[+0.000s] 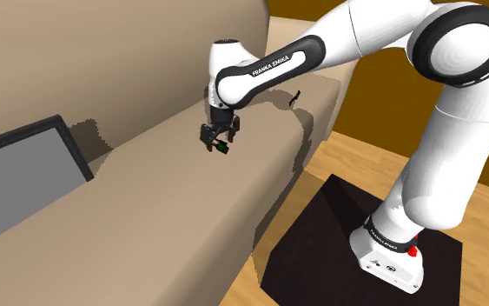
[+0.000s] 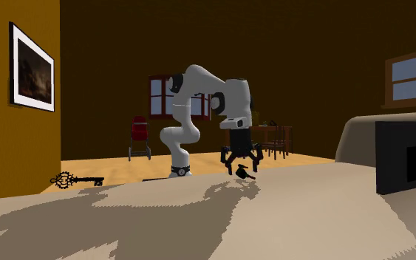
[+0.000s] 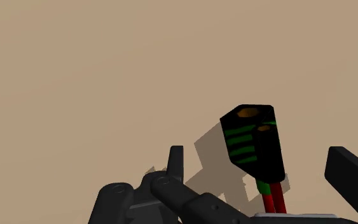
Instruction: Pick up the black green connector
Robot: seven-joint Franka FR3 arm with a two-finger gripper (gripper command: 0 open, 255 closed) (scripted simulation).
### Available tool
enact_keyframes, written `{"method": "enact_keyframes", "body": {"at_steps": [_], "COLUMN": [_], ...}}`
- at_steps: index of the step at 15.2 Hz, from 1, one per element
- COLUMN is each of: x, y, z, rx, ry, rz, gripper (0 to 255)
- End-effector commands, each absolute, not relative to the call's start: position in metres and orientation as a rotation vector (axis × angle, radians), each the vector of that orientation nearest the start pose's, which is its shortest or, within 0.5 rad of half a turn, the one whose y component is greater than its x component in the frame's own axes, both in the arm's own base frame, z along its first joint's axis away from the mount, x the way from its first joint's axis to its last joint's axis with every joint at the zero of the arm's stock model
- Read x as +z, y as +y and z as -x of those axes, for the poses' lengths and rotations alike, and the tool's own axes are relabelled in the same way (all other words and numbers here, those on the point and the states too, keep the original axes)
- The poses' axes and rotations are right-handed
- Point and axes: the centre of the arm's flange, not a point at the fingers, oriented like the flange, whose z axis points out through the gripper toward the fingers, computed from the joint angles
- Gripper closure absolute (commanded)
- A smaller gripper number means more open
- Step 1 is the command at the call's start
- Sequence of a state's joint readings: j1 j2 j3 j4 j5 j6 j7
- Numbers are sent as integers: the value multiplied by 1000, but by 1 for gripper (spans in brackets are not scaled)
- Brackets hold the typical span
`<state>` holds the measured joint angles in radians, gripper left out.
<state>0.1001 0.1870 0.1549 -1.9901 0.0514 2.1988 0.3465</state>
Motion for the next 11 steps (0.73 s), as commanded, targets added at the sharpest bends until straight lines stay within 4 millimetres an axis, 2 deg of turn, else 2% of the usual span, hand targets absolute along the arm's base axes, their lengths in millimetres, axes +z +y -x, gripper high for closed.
{"method": "enact_keyframes", "body": {"at_steps": [1,2,11], "x": [370,370,369], "y": [149,148,149], "z": [-574,-574,-574], "rx": [-3,-3,-3], "ry": [190,190,190], "rz": [3061,3061,3061], "gripper": [0,255,255]}}
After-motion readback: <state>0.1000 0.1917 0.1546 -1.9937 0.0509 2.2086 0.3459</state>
